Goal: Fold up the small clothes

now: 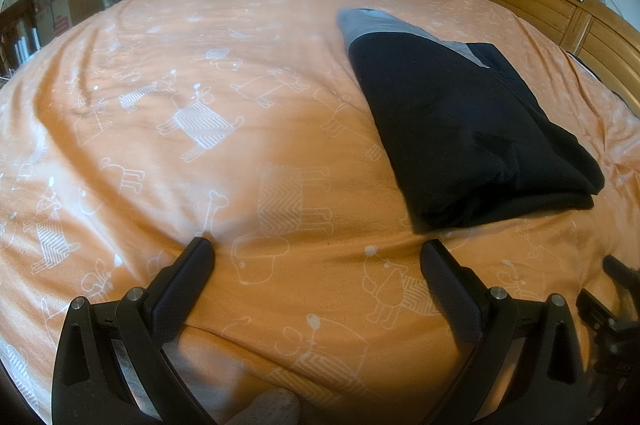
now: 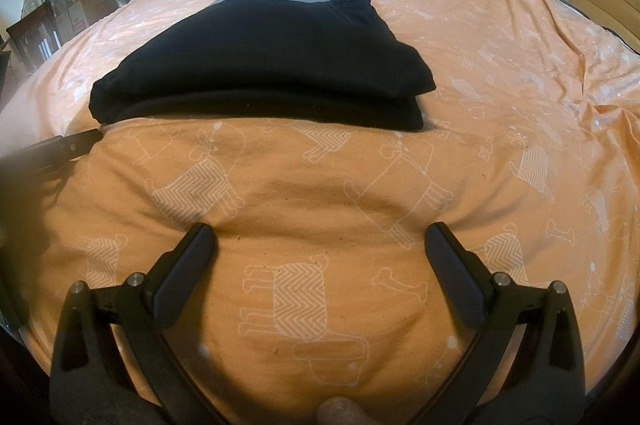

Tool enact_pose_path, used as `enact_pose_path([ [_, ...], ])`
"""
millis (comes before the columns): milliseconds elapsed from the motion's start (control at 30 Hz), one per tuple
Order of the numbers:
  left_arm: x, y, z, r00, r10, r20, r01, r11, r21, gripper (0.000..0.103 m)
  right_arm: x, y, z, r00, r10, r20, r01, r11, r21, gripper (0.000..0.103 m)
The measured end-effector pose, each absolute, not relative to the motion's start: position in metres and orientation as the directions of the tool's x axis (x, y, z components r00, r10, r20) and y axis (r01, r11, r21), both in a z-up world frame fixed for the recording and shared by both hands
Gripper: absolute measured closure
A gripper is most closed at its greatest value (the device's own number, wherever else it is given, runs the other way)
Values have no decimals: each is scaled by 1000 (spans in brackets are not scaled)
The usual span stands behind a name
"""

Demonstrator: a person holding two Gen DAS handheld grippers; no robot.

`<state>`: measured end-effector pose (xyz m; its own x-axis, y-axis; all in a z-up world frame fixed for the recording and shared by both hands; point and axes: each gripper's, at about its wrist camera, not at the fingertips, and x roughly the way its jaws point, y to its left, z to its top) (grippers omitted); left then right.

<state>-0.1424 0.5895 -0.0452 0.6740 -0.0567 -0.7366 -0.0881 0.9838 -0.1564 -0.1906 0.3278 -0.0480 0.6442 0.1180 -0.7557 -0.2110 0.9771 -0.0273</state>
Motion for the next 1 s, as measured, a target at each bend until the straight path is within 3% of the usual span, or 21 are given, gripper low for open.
enact_pose_path([
  [1000, -143, 589, -45, 675, -56, -736, -89, 984, -156, 0, -189, 329, -49, 646, 116, -755, -209, 978, -28, 0],
])
